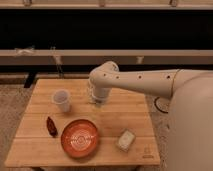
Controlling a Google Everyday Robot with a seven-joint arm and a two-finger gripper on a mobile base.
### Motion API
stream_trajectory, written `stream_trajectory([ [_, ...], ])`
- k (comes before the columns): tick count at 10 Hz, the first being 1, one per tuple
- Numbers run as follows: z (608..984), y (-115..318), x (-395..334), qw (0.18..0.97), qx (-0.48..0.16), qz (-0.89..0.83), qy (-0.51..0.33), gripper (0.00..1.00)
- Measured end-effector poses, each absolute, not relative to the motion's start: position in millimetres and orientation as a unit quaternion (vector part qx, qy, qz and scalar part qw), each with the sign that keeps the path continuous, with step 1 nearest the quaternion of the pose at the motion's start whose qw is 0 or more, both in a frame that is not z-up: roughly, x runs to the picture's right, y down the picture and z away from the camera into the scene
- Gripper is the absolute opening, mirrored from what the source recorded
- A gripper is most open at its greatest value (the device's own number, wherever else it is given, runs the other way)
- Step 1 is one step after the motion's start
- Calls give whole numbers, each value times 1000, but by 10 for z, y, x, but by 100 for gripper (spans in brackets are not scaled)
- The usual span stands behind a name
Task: Place the pepper on the white sponge
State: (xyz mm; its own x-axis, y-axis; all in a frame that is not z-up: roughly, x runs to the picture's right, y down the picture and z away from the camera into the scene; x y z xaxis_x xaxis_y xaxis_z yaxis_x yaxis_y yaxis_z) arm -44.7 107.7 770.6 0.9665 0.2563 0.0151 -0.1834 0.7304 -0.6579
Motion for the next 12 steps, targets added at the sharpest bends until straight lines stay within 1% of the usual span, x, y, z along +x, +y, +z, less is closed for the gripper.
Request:
stream_trajectory([
  [10,7705,1065,-452,929,-347,118,-54,74],
  [12,7709,1061,-490,928,-353,99,-69,74],
])
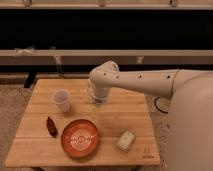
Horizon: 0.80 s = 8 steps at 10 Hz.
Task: Place the pepper on the white sponge
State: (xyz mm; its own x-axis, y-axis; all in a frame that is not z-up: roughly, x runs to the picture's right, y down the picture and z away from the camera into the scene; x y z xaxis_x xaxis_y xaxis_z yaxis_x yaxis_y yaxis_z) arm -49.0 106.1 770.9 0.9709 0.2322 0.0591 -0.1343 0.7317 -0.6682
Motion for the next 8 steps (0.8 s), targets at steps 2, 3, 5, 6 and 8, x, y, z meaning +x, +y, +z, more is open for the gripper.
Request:
stream_trajectory([
  [2,7721,1058,-819,926,-357,-3,-126,74],
  [3,7720,1075,-1016,919,-357,-60,-153,74],
  [5,7673,1161,-1469,900,-350,-167,-200,74],
  [6,7619,1225,-1658,890,-344,-207,-216,74],
  [8,7432,1397,-2004,863,-325,-295,-249,74],
])
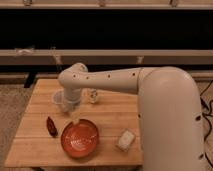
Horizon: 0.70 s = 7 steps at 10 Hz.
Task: Place the pepper on the white sponge
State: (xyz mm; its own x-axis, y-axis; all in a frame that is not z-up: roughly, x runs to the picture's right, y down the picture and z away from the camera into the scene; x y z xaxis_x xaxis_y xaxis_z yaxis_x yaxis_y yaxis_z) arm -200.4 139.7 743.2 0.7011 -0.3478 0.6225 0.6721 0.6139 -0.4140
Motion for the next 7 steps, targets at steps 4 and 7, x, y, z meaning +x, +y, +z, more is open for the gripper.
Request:
stream_trajectory([
  [4,7195,1767,-2510,806,-315,-416,-279,74],
  [7,7334,1862,-2912,768,-307,-481,-290,74],
])
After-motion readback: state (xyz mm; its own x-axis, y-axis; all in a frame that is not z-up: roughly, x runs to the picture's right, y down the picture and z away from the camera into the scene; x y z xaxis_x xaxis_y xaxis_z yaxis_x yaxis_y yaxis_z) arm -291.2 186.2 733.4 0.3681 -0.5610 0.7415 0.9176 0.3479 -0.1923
